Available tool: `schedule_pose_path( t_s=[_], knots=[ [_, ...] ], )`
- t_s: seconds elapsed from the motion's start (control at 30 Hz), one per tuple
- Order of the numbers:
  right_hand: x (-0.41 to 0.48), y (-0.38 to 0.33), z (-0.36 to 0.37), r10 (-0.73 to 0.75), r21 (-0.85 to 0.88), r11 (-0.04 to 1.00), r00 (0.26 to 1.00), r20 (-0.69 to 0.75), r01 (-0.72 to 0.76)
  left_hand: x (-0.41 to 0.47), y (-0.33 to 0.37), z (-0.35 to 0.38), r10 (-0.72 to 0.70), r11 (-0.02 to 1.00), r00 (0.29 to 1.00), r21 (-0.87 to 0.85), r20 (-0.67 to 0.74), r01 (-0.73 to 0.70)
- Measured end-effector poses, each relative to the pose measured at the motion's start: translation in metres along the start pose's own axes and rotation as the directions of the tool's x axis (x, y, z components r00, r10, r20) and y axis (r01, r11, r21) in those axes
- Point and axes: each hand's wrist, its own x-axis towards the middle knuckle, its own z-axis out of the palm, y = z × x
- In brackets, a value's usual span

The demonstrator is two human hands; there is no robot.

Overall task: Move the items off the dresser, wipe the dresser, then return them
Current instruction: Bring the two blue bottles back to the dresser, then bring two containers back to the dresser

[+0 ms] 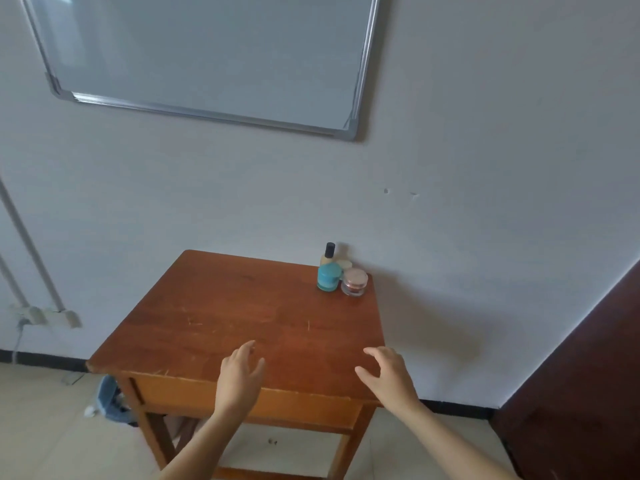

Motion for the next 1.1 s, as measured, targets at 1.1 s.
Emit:
schedule_pose_path(
  t_s=[1.1],
  knots=[
    [0.311,0.071,0.061,0.078,0.265,0.963,0.992,-0.104,-0.048,0.28,0.109,0.178,0.114,0.951,0.964,0.254,0.24,-0.176]
  ],
)
